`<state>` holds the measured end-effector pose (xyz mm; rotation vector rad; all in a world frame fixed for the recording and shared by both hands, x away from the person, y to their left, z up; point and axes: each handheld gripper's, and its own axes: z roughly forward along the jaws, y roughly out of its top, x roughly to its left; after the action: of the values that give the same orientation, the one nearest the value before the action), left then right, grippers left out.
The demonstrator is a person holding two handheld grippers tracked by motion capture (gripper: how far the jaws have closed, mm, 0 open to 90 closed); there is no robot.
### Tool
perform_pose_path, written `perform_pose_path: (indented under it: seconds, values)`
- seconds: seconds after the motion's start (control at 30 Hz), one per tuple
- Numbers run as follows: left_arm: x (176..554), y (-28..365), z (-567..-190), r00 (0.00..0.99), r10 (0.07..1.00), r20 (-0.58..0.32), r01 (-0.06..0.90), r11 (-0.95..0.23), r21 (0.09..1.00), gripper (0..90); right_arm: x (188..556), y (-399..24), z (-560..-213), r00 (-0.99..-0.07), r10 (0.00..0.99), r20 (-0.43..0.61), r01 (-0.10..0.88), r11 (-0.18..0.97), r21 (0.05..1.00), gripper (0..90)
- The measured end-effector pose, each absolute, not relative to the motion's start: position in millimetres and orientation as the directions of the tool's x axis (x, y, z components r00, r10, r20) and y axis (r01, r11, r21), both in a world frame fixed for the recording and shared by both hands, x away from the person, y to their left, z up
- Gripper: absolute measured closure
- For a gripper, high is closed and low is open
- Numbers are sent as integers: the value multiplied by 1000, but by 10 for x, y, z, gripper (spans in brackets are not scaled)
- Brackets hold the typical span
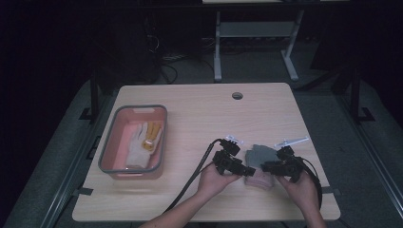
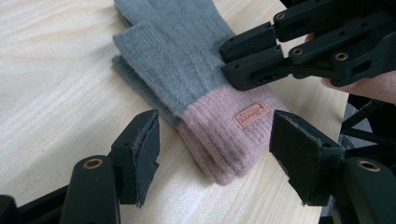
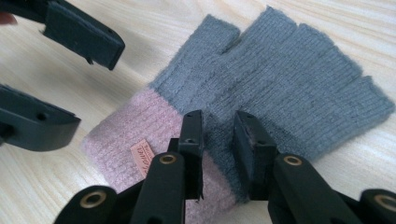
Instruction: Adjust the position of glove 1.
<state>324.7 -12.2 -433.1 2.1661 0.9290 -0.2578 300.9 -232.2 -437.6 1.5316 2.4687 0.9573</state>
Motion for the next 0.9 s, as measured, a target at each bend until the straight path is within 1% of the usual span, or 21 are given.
perform_pose_path:
  seconds: [0.17, 0.4, 0.5, 0.6, 0.7, 0.8, 0.9]
  values:
    - [3269, -146, -4392, 692, 546, -473, 718, -446, 535, 323, 2972, -2393, -4345, -473, 840, 265, 787, 268, 555, 622]
    - [3324, -172, -4478, 657, 557, -509, 752, -435, 495, 298, 2934, -2582, -4355, -423, 842, 336, 807, 181, 563, 549]
    - [3331, -210, -4510, 634, 558, -536, 772, -412, 485, 302, 2924, -2660, -4363, -387, 836, 390, 829, 130, 544, 536]
    - [3330, -237, -4544, 639, 558, -529, 768, -428, 476, 320, 2905, -2727, -4380, -355, 830, 429, 839, 80, 539, 528]
    - [3329, -247, -4567, 635, 557, -536, 772, -427, 471, 320, 2914, -2748, -4426, -344, 829, 441, 850, 76, 521, 513]
    - [3318, -260, -4569, 632, 556, -540, 774, -423, 471, 323, 2946, -2733, -4501, -324, 825, 463, 875, 75, 479, 502]
    - [3306, -266, -4576, 633, 560, -534, 773, -430, 466, 330, 2961, -2763, -4542, -312, 814, 489, 881, 56, 469, 493]
